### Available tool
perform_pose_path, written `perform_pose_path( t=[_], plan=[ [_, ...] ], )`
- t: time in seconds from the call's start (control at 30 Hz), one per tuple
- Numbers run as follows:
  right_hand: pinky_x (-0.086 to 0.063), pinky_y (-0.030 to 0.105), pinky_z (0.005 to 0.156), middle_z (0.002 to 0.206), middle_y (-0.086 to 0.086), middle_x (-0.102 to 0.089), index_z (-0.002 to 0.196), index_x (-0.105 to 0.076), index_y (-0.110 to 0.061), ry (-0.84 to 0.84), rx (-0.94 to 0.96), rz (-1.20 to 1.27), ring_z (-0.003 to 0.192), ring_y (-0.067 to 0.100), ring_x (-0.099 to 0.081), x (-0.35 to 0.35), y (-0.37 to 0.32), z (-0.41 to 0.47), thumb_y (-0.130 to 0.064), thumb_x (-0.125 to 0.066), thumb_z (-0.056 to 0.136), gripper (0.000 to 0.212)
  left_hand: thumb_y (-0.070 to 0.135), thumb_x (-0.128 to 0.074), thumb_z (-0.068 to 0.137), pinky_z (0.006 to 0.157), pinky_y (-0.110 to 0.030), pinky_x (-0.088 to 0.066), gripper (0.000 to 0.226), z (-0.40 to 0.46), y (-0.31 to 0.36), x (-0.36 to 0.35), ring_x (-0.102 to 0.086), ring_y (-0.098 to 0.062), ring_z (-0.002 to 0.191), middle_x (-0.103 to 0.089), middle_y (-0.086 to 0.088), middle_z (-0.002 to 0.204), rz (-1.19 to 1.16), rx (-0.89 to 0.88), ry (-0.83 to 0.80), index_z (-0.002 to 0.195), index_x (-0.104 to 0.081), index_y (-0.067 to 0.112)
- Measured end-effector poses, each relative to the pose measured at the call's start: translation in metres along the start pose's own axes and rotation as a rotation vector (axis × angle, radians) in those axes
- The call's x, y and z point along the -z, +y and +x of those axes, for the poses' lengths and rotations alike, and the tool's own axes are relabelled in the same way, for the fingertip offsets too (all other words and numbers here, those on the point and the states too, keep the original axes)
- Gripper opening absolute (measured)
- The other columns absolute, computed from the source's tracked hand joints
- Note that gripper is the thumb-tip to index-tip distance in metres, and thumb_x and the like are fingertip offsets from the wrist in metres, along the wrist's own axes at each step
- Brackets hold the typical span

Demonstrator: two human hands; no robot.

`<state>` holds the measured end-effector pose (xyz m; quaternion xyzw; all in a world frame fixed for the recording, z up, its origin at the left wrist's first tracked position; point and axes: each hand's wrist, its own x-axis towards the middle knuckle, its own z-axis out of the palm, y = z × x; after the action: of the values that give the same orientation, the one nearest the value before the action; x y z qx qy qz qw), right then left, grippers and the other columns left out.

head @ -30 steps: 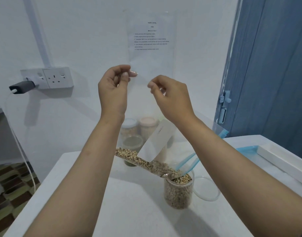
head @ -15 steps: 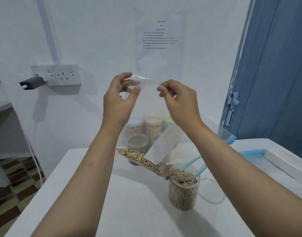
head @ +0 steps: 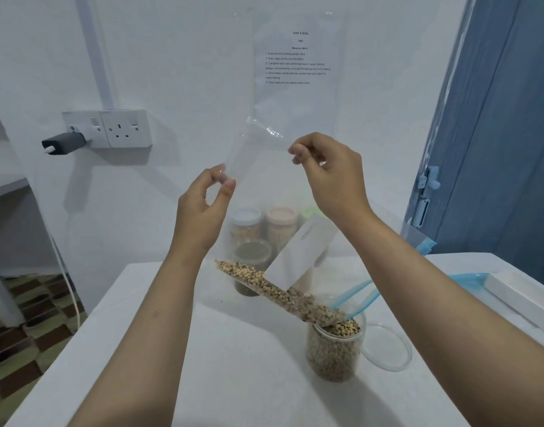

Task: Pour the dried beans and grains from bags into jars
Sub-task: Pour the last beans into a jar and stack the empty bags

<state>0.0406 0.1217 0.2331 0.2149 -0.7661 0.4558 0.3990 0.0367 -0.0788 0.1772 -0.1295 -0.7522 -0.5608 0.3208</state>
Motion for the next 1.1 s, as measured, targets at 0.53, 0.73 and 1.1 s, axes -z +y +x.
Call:
perform_pose_path(
  t=[0.53,0.73,1.1],
  plan=[
    [-0.039,0.007,0.066,0.078,-0.011,-0.067,0.09,-0.071,-0.015,0.055,-0.03,0.022,0.079,0.004,-0.063,0.01,0.002,0.01,-0.014,-0.058,0.098,0.016,0.032,-0.059,0.098,0.095,-0.029,-0.045,0.012,0.02,0.013,-0.003,-0.06,-0.004,0.097,-0.064,0.008,0.108,0.005,-0.114,-0.027,0.087,-0.056,0.037],
    [-0.038,0.006,0.065,0.077,-0.014,-0.066,0.09,-0.071,-0.016,0.066,-0.029,0.024,0.076,-0.002,-0.061,0.012,-0.001,0.011,-0.014,-0.058,0.097,0.015,0.031,-0.061,0.097,0.086,-0.025,-0.046,0.011,0.021,0.016,-0.004,-0.057,0.0,0.086,-0.06,0.014,0.105,0.007,-0.153,-0.009,0.088,-0.056,0.035],
    [-0.039,0.008,0.065,0.078,-0.013,-0.067,0.088,-0.07,-0.02,0.066,-0.014,0.018,0.077,0.007,-0.062,0.014,-0.004,0.01,-0.016,-0.058,0.098,0.016,0.029,-0.061,0.097,0.08,-0.017,-0.043,0.013,0.02,0.02,-0.002,-0.055,-0.003,0.084,-0.058,0.014,0.103,0.012,-0.18,0.01,0.086,-0.056,0.034]
  ],
)
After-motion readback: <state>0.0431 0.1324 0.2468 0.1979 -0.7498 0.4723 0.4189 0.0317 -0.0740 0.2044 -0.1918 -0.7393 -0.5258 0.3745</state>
